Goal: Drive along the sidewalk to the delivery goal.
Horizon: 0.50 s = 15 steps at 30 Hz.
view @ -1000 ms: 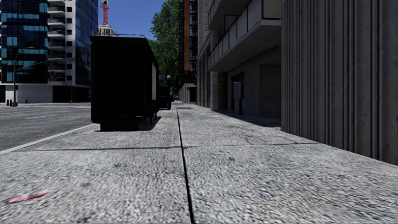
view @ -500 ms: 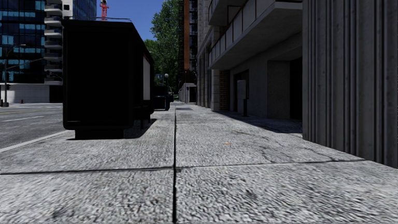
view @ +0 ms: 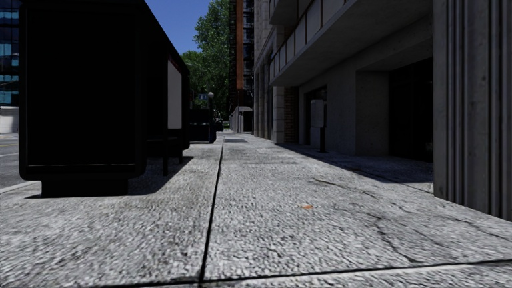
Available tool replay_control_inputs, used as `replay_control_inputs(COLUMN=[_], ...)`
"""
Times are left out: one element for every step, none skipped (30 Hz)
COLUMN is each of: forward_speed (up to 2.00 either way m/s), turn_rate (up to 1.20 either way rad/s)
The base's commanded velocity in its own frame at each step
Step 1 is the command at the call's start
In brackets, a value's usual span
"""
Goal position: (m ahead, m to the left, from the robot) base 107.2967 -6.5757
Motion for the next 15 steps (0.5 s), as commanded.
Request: replay_control_inputs(forward_speed=[2.00, 2.00, 2.00, 2.00, 2.00, 2.00, 2.00, 2.00, 2.00, 2.00, 2.00, 2.00, 2.00, 2.00, 2.00], turn_rate=[0.00, 0.00, 0.00, 0.00, 0.00, 0.00, 0.00, 0.00, 0.00, 0.00, 0.00, 0.00, 0.00, 0.00, 0.00])
